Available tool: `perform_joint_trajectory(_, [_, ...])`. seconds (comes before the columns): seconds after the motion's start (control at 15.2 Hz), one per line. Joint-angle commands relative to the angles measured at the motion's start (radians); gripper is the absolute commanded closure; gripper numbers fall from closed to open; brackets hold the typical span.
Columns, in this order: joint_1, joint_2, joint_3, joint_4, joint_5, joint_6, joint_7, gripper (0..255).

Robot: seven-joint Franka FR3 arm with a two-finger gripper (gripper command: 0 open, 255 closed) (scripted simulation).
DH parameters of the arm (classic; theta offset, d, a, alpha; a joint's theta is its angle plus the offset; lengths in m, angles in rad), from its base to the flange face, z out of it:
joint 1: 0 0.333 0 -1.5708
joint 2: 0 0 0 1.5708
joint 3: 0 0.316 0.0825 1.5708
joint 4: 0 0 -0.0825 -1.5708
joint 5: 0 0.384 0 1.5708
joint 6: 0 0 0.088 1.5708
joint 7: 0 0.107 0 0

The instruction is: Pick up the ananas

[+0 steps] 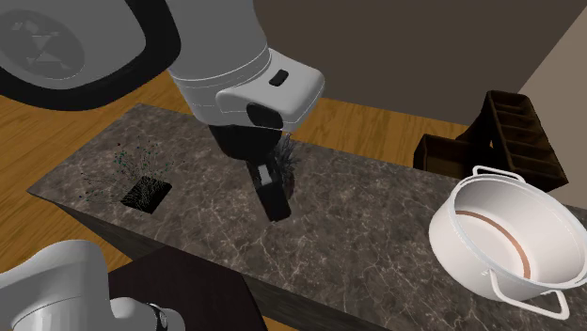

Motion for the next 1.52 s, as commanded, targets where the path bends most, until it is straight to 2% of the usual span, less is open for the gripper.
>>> perform_joint_trajectory(0.0, [0.0, 0.0, 0.0, 0.0, 0.0, 0.0, 0.0, 0])
perform_joint_trajectory(0.73, [0.109, 0.362, 0.056, 0.148, 0.068, 0.118, -0.081, 0])
perform_joint_trajectory(1.45, [0.198, 0.717, 0.136, 0.375, 0.109, 0.153, -0.16, 0])
